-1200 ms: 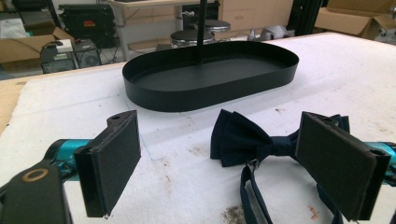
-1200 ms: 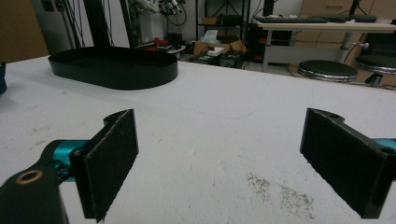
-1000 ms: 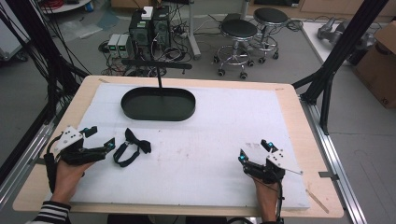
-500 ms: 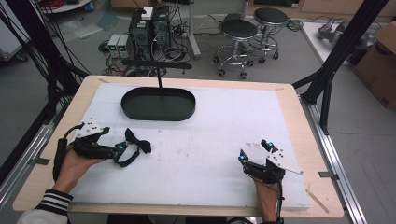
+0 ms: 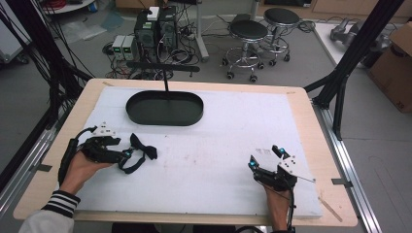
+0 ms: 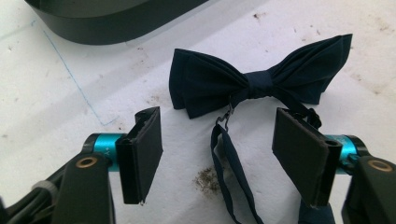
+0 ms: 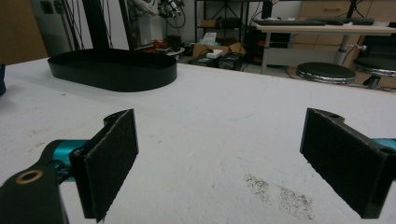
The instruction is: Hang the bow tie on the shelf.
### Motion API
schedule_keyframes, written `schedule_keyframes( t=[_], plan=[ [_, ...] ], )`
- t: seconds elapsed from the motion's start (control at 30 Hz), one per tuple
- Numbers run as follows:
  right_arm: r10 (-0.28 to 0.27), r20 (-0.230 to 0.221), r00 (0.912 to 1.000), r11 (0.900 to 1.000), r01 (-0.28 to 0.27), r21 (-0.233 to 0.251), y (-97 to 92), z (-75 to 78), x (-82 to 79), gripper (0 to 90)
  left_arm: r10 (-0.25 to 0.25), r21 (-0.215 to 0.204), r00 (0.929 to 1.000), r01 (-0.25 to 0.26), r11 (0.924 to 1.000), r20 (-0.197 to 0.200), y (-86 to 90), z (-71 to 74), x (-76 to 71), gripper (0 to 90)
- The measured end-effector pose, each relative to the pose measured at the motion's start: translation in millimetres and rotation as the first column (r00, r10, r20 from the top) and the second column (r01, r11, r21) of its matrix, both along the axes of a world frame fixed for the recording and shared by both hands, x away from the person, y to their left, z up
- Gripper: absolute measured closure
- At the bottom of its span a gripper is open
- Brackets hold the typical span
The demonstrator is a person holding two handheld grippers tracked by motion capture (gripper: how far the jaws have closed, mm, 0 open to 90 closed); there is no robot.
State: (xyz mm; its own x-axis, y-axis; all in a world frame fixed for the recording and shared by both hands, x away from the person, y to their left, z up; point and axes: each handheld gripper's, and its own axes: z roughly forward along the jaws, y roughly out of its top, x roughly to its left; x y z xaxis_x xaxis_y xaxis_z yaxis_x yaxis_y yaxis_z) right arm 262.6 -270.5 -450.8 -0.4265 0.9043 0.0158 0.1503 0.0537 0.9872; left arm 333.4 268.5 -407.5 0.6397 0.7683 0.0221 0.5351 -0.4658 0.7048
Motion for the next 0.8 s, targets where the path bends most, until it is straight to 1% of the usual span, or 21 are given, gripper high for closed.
schedule_keyframes(
  t=[0.07, 0.13, 0.2, 0.27, 0.3, 0.37, 0.43, 0.5, 0.63, 0.73, 0.8],
  plan=[
    [0.001, -0.001, 1.0000, 1.0000, -0.001, 0.002, -0.2, 0.0, 0.0, 10.4, -0.003, 0.021, 0.9998, 0.003, 0.9998, -0.017, -2.0, -0.2, 3.4, 36.8],
    [0.000, 0.000, 1.0000, 1.0000, 0.000, 0.005, -0.1, -0.1, -0.1, 10.4, -0.004, 0.016, 0.9996, 0.004, 0.9999, -0.028, -3.1, -1.5, 5.8, 38.3],
    [0.000, 0.005, 1.0000, 1.0000, 0.000, 0.003, -0.3, -0.1, -0.1, 10.4, -0.009, 0.022, 0.9991, 0.010, 0.9997, -0.042, -3.4, -3.4, 7.2, 42.0],
    [-0.005, 0.005, 1.0000, 0.9999, 0.005, 0.010, -0.1, -0.2, -0.9, 10.4, -0.007, 0.037, 0.9985, 0.009, 0.9993, -0.054, -4.1, -5.3, 8.3, 42.9],
    [-0.004, 0.011, 0.9999, 1.0000, 0.004, 0.008, -0.7, -0.3, -0.8, 10.4, -0.010, 0.038, 0.9983, 0.012, 0.9992, -0.058, -4.5, -6.0, 8.9, 44.2],
    [-0.006, 0.007, 1.0000, 0.9998, 0.005, 0.018, -0.8, -0.3, -1.2, 10.4, -0.012, 0.034, 0.9980, 0.014, 0.9993, -0.062, -5.4, -6.7, 9.6, 46.0],
    [-0.005, 0.008, 1.0000, 0.9998, 0.005, 0.018, -0.9, -0.4, -1.2, 10.4, -0.009, 0.033, 0.9974, 0.012, 0.9994, -0.071, -5.9, -7.7, 10.4, 50.1],
    [-0.006, 0.009, 0.9999, 0.9999, 0.006, 0.016, -0.8, -0.4, -1.3, 10.4, -0.011, 0.043, 0.9963, 0.015, 0.9989, -0.085, -6.3, -9.0, 11.5, 51.3],
    [-0.007, 0.009, 0.9999, 0.9999, 0.007, 0.015, -0.8, -0.3, -1.3, 10.4, -0.008, 0.037, 0.9935, 0.012, 0.9992, -0.114, -9.2, -11.6, 13.6, 52.7],
    [-0.009, 0.013, 0.9999, 0.9998, 0.009, 0.017, -1.6, -0.4, -1.4, 10.4, -0.014, 0.052, 0.9914, 0.021, 0.9984, -0.130, -11.3, -14.0, 14.8, 57.6],
    [-0.012, 0.014, 0.9998, 0.9997, 0.012, 0.019, -1.6, -0.5, -1.6, 10.4, -0.009, 0.052, 0.9907, 0.016, 0.9985, -0.135, -12.2, -14.9, 15.1, 60.5]
  ],
)
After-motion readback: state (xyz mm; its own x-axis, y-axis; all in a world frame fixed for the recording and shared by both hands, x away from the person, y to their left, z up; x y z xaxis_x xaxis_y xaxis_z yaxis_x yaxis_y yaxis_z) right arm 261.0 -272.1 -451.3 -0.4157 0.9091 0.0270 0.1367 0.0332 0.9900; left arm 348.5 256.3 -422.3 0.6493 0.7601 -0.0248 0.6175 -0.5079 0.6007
